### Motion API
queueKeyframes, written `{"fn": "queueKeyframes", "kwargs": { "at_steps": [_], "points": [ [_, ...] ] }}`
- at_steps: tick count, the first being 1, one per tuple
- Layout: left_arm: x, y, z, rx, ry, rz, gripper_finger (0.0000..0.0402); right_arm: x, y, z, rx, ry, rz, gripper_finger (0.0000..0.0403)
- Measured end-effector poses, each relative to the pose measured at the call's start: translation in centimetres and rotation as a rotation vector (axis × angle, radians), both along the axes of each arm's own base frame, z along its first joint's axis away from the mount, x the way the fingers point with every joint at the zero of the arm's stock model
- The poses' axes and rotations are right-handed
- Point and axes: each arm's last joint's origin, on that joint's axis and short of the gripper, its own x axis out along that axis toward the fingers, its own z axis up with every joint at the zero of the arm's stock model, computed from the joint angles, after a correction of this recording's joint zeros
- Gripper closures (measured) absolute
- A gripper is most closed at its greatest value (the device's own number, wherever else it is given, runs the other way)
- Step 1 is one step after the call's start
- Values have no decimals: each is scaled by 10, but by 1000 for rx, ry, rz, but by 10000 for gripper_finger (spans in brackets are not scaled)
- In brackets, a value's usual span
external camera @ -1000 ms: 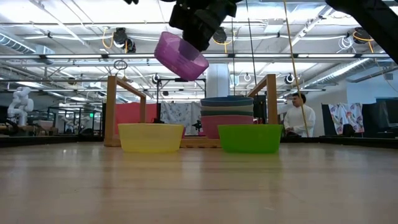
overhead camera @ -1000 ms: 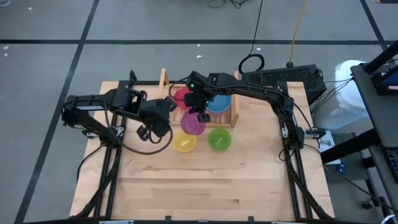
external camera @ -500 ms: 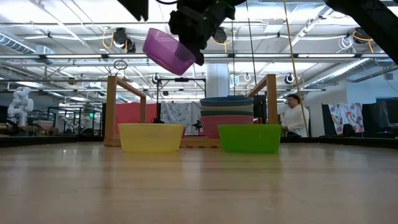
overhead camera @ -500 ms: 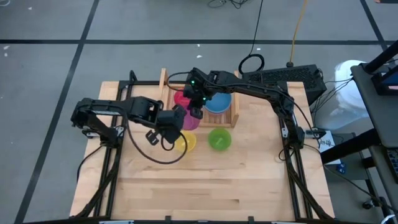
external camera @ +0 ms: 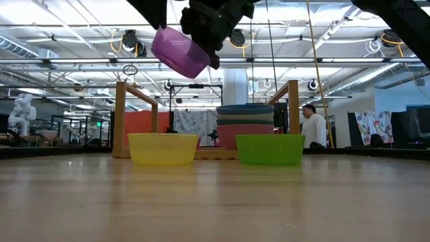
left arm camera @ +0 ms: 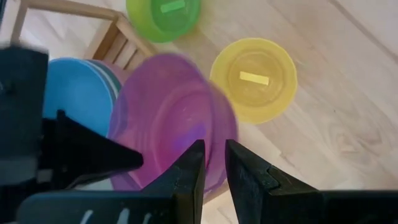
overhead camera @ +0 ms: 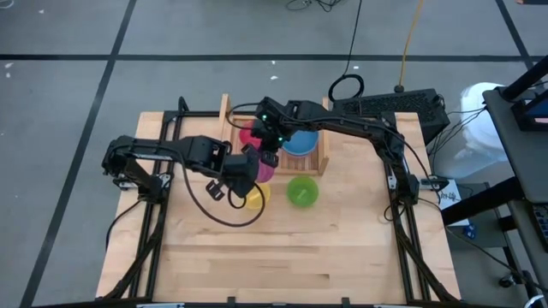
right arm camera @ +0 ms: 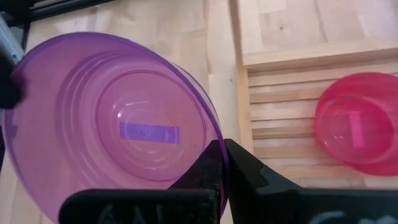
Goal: Place and stack bowls onto a shelf
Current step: Stack the violet bowl into the red bowl on the shelf
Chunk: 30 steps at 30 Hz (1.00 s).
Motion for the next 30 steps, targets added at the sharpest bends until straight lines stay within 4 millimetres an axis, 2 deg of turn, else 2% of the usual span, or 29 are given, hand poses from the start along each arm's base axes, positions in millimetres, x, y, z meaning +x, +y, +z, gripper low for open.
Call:
{"fn": "queueKeyframes", "kwargs": {
  "at_steps": [20,30],
  "points": [
    [5,3,-10,-22,52,82,332,1,5,0,-59,8,11,403],
    [6,1,-9,-124,42,64,332,2,11,-1,-85,9,65,403]
  ]
}}
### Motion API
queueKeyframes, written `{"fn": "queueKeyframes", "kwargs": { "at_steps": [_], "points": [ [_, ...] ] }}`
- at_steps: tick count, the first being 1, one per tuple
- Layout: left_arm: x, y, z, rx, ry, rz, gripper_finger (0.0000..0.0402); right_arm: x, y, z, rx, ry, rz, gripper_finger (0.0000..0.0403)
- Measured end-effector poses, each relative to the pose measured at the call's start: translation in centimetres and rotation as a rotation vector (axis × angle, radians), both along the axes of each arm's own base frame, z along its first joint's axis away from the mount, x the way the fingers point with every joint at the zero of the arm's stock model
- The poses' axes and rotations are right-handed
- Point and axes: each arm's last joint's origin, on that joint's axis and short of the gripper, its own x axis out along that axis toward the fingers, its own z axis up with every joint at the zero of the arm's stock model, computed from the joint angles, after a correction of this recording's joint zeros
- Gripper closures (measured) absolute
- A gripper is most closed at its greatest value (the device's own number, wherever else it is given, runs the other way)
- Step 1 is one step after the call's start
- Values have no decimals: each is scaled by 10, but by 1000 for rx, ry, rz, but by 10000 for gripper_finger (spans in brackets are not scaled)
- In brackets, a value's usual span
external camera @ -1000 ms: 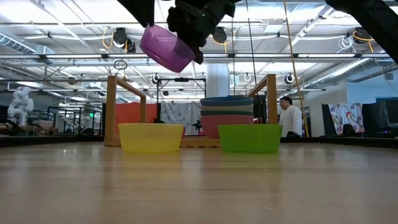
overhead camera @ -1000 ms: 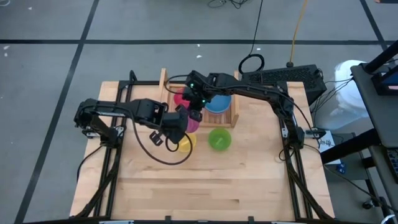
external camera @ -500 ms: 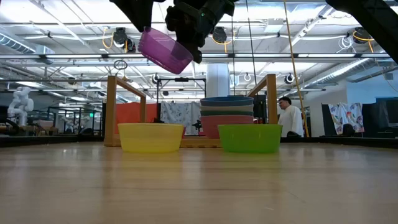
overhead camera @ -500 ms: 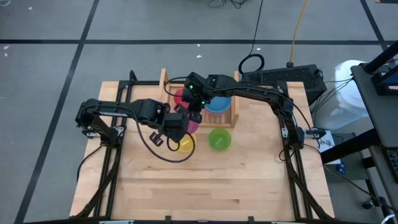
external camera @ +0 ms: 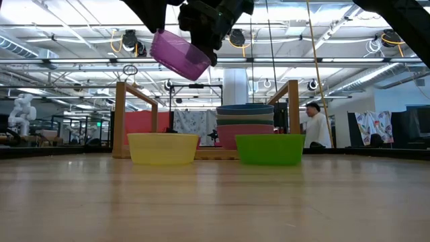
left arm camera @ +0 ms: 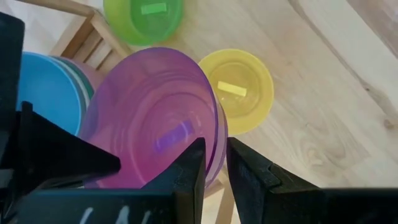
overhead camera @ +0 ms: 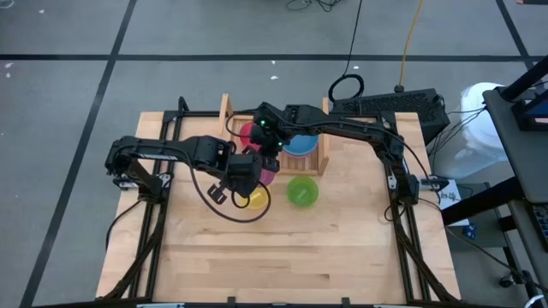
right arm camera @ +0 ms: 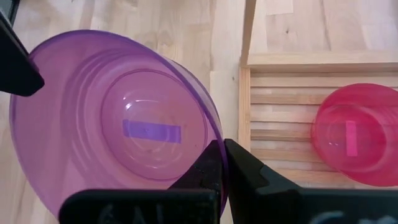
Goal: Place and stack bowls onto a shelf
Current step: Stack the violet bowl into the red bowl on the shelf
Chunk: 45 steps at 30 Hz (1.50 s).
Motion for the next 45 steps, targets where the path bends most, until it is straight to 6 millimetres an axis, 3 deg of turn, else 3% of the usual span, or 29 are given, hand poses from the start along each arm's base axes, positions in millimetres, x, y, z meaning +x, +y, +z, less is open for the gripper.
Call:
{"fn": "queueKeyframes", "kwargs": {
  "at_steps": [20,29,45],
  "points": [
    [3,1,1,-87,-19,-24,333,-1,5,-1,-36,15,68,403],
    [4,6,1,-103,-32,-9,395,-1,5,-1,-45,11,86,403],
    [10,6,1,-139,-86,120,373,0,6,-1,-16,-12,121,403]
  ]
}}
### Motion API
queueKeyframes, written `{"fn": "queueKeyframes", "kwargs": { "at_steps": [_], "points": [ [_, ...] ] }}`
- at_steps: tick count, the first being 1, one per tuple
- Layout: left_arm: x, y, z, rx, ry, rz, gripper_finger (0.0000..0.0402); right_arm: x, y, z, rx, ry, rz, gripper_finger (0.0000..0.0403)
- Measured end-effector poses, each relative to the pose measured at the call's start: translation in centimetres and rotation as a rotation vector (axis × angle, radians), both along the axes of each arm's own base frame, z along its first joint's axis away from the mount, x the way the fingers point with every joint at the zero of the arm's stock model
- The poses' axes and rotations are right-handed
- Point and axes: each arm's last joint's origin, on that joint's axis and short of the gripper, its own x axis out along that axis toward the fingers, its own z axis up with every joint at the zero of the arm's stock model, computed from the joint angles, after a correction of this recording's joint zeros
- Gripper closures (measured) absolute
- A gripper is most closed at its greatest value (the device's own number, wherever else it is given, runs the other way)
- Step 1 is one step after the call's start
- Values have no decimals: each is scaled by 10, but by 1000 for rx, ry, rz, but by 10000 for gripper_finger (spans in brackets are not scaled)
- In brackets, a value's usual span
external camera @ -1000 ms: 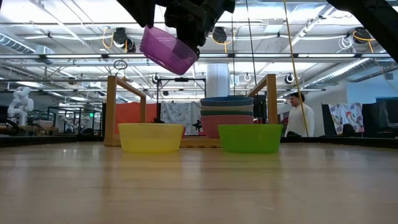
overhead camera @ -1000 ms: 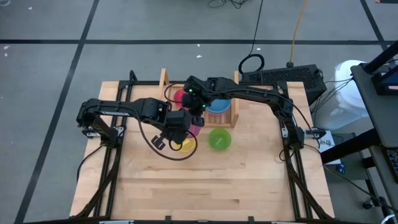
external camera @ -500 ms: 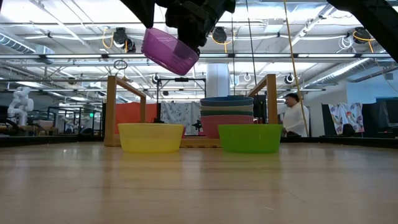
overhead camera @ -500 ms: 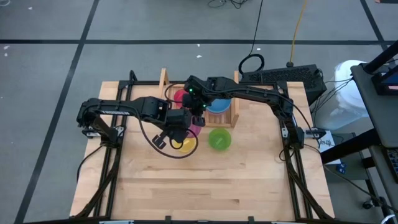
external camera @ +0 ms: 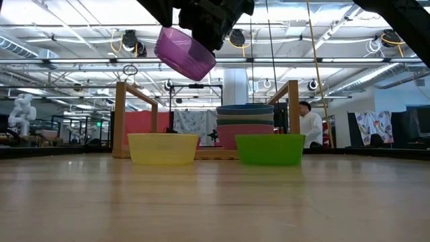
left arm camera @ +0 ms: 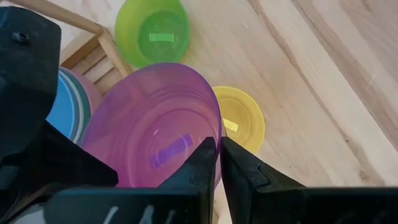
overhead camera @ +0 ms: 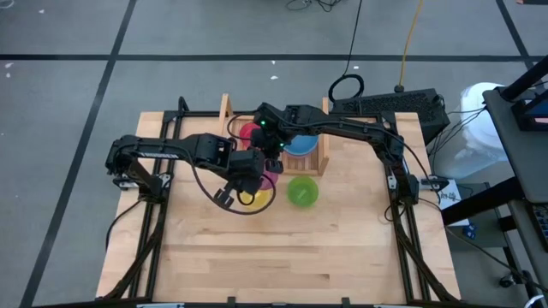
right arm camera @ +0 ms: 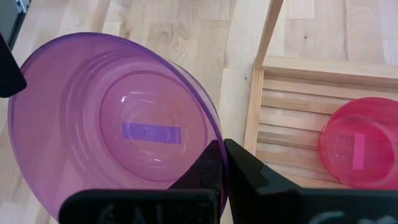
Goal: Place and stack bowls onto a shelf
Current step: Stack the violet bowl into the red bowl on the shelf
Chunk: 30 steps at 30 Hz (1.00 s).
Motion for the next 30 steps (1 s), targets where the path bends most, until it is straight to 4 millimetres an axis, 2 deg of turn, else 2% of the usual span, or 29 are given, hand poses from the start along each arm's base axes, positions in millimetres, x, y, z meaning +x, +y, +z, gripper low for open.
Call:
{"fn": "queueKeyframes", "kwargs": {
  "at_steps": [8,19,30],
  "points": [
    [6,1,-9,-11,36,47,373,-2,-1,-2,-65,32,-22,403],
    [6,0,-8,-57,34,126,376,-2,0,-2,-64,36,-24,403],
    [6,-1,-8,-18,24,94,376,-2,0,-2,-67,34,-18,403]
  ]
}}
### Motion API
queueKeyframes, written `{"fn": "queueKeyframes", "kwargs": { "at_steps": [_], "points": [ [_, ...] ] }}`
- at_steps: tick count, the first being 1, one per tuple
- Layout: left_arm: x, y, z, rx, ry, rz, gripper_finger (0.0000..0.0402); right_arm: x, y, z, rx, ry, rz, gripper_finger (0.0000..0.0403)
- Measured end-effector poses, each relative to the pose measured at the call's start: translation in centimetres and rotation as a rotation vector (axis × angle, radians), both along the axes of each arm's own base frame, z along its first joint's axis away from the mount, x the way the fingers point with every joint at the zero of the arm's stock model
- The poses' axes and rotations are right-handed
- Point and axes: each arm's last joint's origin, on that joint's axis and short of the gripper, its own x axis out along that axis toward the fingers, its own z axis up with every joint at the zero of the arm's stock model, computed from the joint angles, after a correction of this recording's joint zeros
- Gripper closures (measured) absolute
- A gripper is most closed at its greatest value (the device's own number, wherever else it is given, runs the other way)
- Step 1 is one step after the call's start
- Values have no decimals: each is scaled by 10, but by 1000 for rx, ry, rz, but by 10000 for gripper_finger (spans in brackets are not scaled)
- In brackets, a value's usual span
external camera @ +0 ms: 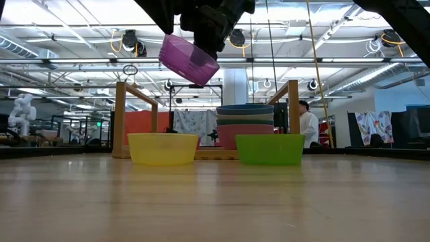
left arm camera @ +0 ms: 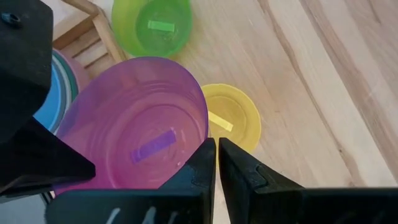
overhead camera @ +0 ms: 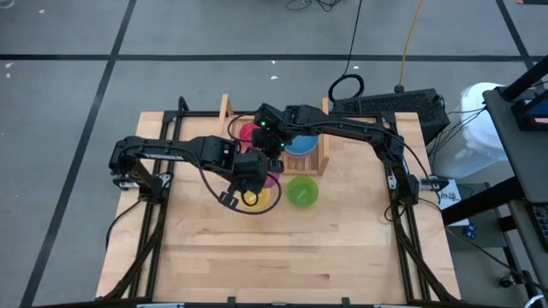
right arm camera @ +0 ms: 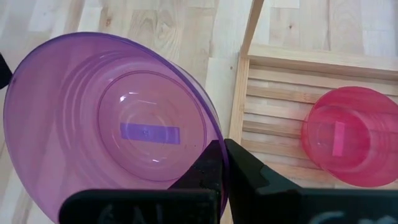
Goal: Place and stack bowls onto a shelf
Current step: Stack the violet bowl into the red bowl on the shelf
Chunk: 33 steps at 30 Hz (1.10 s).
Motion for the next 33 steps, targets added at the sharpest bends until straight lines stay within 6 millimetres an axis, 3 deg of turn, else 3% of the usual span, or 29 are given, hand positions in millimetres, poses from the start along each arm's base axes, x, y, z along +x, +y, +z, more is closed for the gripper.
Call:
{"fn": "queueKeyframes", "kwargs": {
  "at_steps": [12,28,33],
  "points": [
    [0,-2,0,-13,1,17,397,-1,-3,0,-14,-4,15,403],
    [2,0,-3,33,7,107,329,-1,-3,0,-36,2,38,403],
    [2,0,-3,43,6,102,323,-1,-3,0,-38,1,42,403]
  ]
}}
